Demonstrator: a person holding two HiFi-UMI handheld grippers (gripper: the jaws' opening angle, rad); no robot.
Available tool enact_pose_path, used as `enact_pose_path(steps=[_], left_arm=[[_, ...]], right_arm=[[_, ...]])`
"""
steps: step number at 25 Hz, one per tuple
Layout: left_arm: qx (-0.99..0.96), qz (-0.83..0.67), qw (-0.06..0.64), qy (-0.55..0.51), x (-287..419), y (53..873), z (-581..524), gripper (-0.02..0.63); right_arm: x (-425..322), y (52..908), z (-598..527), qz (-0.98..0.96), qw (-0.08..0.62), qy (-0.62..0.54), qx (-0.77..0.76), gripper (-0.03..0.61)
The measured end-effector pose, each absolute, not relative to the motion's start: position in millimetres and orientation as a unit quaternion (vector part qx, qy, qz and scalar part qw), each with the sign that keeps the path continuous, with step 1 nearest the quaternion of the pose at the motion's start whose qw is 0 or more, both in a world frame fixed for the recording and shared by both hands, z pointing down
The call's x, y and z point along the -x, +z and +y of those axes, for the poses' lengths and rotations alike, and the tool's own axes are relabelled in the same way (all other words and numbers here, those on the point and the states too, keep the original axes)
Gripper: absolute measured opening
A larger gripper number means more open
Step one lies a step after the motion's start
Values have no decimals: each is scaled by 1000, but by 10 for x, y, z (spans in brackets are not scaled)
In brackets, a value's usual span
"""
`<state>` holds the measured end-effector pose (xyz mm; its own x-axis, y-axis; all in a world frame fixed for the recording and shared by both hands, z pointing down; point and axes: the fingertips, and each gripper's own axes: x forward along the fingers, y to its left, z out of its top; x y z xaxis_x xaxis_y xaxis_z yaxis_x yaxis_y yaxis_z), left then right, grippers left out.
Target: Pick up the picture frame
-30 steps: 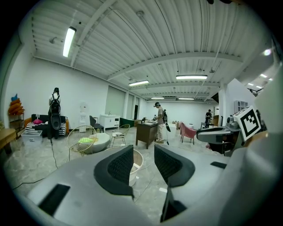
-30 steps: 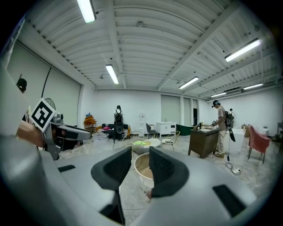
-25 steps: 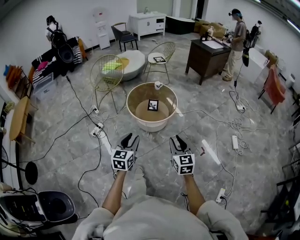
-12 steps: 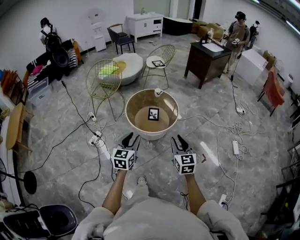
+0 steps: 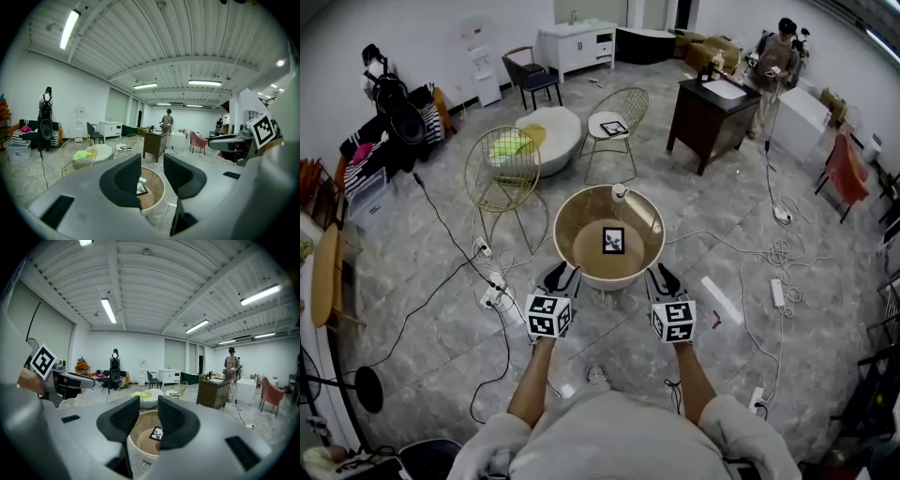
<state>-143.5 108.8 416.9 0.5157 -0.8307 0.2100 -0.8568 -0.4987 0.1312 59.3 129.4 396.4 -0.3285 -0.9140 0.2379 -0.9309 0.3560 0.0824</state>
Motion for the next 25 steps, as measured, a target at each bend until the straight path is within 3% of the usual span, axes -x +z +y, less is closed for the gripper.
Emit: enact_pose_path(steps=[25], left_arm=[[-882, -452, 112, 68, 1581, 4312, -13, 143]], right_arm=[[-392, 4127, 373, -791, 132, 39, -596, 120]])
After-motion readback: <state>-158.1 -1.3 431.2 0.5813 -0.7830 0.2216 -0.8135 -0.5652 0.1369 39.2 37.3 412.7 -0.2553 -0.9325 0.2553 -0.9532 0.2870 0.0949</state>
